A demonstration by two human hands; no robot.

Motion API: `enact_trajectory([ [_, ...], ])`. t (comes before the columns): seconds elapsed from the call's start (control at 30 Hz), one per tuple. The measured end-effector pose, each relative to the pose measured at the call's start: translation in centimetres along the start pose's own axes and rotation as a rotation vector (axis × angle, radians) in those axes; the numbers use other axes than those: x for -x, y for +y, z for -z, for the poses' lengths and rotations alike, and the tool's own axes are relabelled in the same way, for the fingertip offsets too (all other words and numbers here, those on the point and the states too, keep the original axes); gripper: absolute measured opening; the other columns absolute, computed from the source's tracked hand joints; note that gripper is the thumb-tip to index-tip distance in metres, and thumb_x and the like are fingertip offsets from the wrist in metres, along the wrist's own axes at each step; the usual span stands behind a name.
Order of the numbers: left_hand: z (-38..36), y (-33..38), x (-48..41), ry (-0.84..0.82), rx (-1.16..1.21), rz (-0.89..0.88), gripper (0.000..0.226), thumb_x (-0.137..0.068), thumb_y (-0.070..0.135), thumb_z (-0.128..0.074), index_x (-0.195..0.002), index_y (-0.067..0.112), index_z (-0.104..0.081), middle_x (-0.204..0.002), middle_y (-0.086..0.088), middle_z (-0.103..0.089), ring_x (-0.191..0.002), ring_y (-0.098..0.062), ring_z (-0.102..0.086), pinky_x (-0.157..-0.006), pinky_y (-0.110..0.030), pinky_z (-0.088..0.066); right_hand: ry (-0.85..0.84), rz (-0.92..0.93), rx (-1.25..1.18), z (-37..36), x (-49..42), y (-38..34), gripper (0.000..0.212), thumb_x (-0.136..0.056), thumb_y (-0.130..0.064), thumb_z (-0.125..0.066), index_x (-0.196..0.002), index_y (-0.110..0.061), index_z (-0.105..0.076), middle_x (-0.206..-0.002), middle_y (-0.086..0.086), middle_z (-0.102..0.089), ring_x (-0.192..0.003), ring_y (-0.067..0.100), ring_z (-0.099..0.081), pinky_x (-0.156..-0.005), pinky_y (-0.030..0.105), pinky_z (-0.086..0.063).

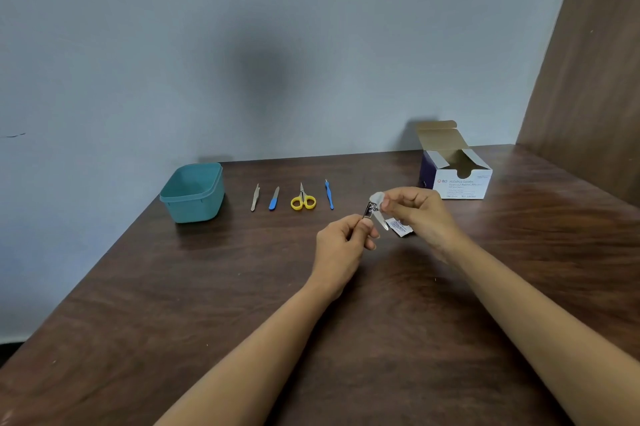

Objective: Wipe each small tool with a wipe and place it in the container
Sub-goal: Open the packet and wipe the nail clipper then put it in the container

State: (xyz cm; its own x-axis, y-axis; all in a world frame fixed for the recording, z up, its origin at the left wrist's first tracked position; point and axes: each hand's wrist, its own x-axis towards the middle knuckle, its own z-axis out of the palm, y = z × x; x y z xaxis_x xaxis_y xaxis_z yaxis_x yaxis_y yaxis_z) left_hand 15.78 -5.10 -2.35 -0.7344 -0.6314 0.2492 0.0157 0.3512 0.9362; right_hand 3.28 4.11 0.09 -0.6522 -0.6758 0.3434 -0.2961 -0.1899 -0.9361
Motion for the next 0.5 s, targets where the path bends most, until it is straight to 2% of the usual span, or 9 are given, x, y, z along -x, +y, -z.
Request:
enact_trajectory([
  [0.13, 0.1, 0.2, 0.1, -0.01, -0.033, -0.007, 0.032, -0.099, 0.026, -0.05, -0.082, 0.012, -0.072, -0.061, 0.005, -0.061, -0.05, 0.003, -0.048, -0.062, -0.022, -0.038, -0.085, -0.001, 0.051, 0.3, 0.0, -0.3, 0.009, -0.087, -0.004, -0.063, -0.092, -0.006, -0.071, -0.071, -0.013, -0.072, -0.063, -0.005, -0.06, -0.06, 0.008, -0.043],
  [0.2, 0.1, 0.2, 0.2, -0.01, -0.04, -0.008, 0.031, -0.099, 0.026, -0.05, -0.082, 0.012, -0.072, -0.061, 0.004, -0.062, -0.051, 0.002, -0.049, -0.062, -0.022, -0.039, -0.117, 0.004, 0.082, 0.4, 0.1, -0.4, 0.013, -0.089, -0.007, -0.063, -0.091, -0.014, -0.073, -0.074, -0.012, -0.072, -0.067, -0.004, -0.06, -0.062, 0.01, -0.044],
  [0.3, 0.1, 0.2, 0.2, -0.012, -0.058, -0.01, 0.031, -0.098, 0.027, -0.051, -0.08, 0.012, -0.072, -0.061, 0.004, -0.062, -0.051, 0.001, -0.048, -0.061, -0.021, -0.038, -0.13, -0.025, 0.104, 0.7, 0.2, -0.4, 0.019, -0.091, -0.016, -0.062, -0.08, -0.024, -0.076, -0.066, -0.006, -0.065, -0.061, 0.004, -0.051, -0.058, 0.017, -0.041],
  [0.37, 0.0, 0.3, 0.2, -0.019, -0.078, -0.01, 0.032, -0.098, 0.028, -0.052, -0.079, 0.013, -0.072, -0.061, 0.005, -0.062, -0.053, 0.001, -0.049, -0.06, -0.016, -0.038, -0.114, -0.035, 0.104, 0.8, 0.2, -0.4, 0.029, -0.092, -0.022, -0.06, -0.066, -0.022, -0.073, -0.058, -0.003, -0.054, -0.055, 0.006, -0.042, -0.055, 0.019, -0.036],
  [0.43, 0.0, 0.3, 0.2, -0.023, -0.096, -0.019, 0.032, -0.098, 0.028, -0.052, -0.077, 0.014, -0.072, -0.059, 0.006, -0.062, -0.057, 0.001, -0.051, -0.059, -0.01, -0.037, -0.11, -0.017, 0.109, 0.7, 0.3, -0.7, 0.026, -0.09, -0.023, -0.063, -0.066, -0.02, -0.073, -0.059, -0.006, -0.059, -0.054, 0.002, -0.046, -0.055, 0.017, -0.036],
  [0.5, 0.1, 0.3, 0.2, -0.026, -0.107, -0.024, 0.032, -0.097, 0.027, -0.053, -0.076, 0.014, -0.072, -0.058, 0.007, -0.061, -0.059, 0.001, -0.053, -0.06, -0.009, -0.038, -0.132, -0.015, 0.082, 0.6, 0.5, -1.2, 0.013, -0.086, -0.019, -0.068, -0.077, -0.013, -0.076, -0.069, -0.005, -0.07, -0.058, 0.0, -0.054, -0.056, 0.014, -0.04],
])
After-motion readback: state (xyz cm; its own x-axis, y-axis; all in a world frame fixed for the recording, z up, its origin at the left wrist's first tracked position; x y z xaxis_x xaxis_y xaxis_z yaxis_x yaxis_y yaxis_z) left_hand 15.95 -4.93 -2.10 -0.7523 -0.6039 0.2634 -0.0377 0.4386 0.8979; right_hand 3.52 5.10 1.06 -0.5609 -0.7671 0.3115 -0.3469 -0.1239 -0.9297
